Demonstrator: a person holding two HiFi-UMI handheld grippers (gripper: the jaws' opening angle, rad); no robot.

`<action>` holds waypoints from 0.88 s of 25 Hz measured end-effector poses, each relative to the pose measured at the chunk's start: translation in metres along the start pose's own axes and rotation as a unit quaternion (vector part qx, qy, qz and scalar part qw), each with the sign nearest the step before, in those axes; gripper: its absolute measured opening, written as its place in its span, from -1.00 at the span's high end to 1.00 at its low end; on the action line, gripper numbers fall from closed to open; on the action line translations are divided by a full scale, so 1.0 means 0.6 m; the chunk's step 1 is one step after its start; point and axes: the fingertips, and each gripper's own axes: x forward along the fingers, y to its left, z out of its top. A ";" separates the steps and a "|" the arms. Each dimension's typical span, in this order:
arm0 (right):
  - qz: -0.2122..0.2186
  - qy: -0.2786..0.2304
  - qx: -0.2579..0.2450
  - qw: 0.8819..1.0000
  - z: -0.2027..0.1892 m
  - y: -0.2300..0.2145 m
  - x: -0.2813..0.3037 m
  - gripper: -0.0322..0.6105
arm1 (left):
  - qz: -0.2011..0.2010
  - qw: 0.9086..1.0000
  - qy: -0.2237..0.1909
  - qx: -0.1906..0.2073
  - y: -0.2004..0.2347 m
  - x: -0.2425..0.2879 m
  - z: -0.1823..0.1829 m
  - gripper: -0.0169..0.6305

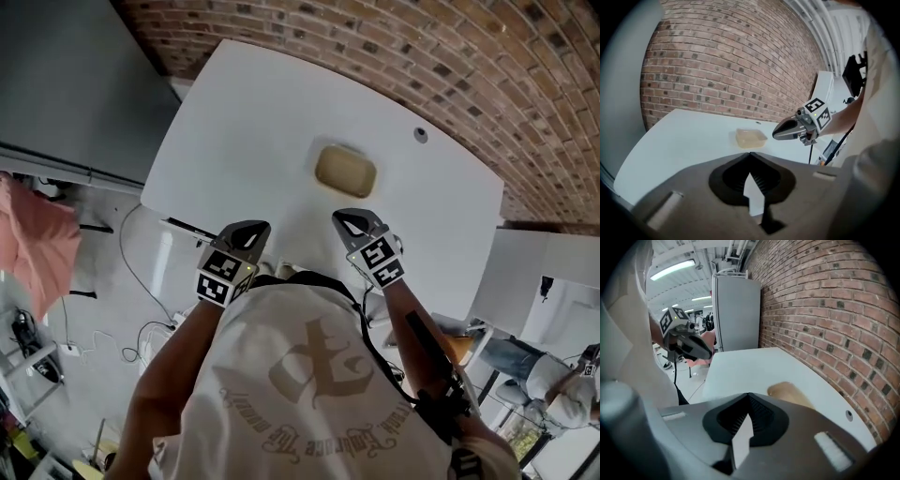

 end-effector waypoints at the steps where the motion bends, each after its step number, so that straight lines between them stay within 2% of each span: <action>1: 0.000 0.016 -0.012 1.000 -0.007 -0.013 0.005 0.88 | 0.003 1.000 0.001 -0.003 0.003 0.008 0.005 0.94; 5: 0.002 0.071 -0.050 0.996 -0.034 -0.060 0.026 0.88 | 0.008 1.000 0.002 -0.015 0.011 0.040 0.017 0.94; 11: 0.004 0.135 -0.117 0.984 -0.053 -0.101 0.054 0.88 | 0.015 0.999 0.007 -0.036 0.023 0.065 0.004 0.94; 18: 0.036 0.217 -0.178 0.959 -0.078 -0.119 0.081 0.84 | 0.026 0.998 -0.002 -0.058 0.047 0.070 0.003 0.94; 22: 0.053 0.250 -0.194 0.947 -0.090 -0.120 0.088 0.81 | 0.034 0.997 -0.004 -0.070 0.060 0.069 -0.002 0.94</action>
